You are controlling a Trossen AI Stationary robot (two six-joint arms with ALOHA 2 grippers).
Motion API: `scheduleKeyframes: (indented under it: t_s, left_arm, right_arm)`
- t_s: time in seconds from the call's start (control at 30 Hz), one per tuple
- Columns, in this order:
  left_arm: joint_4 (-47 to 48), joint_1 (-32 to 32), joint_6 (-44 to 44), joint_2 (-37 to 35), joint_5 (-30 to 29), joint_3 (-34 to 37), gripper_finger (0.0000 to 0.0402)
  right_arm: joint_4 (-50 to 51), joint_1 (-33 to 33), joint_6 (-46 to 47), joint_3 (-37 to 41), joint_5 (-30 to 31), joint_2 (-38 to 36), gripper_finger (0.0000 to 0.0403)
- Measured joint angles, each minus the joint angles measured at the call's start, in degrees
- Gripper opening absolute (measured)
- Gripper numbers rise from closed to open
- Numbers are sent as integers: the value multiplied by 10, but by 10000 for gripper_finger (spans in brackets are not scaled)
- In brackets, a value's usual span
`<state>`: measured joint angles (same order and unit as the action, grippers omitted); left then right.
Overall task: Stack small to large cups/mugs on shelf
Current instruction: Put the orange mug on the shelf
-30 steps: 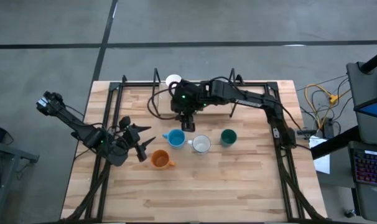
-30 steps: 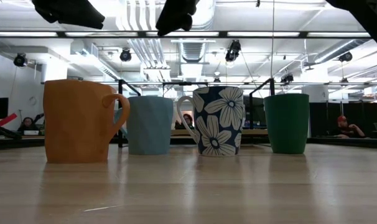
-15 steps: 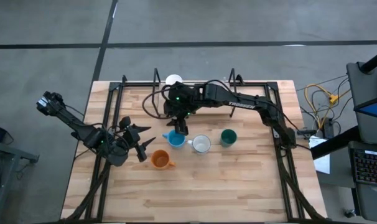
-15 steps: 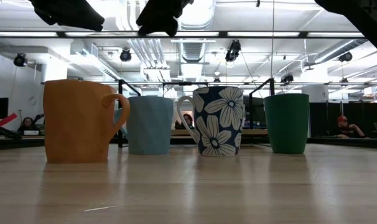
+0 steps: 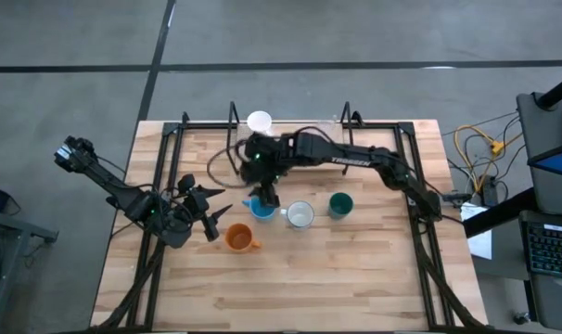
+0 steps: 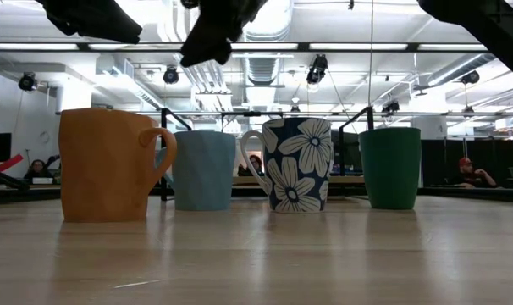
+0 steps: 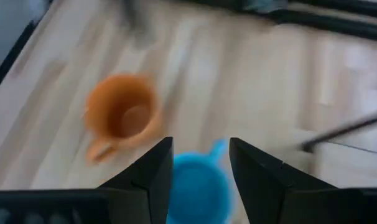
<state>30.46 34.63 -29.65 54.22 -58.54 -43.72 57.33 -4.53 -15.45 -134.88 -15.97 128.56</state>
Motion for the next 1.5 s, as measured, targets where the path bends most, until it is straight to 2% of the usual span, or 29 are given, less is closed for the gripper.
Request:
scheduleKeyframes:
  t_s: [0.1,0.4,0.57,0.73,0.87,1.07,1.27,1.5]
  left_arm:
    - [1,0,0,0,1,1,208]
    - [1,0,13,-3,14,1,208]
    - [7,1,20,-18,15,1,208]
    - [28,8,16,-28,21,7,208]
    - [32,11,16,-37,24,18,208]
    - [35,11,16,-49,28,21,208]
    - [36,11,15,-51,32,29,208]
    - [35,11,15,-53,33,29,208]
  right_arm:
    - [26,18,-60,0,-23,8,151]
    - [88,66,-150,1,-21,8,163]
    - [89,76,-147,1,-17,13,199]
    - [88,68,-119,1,38,26,226]
    - [90,63,-102,1,41,38,238]
    - [101,63,-102,1,36,47,241]
    - [116,63,-120,1,-26,47,232]
    - [128,62,-116,5,-27,47,226]
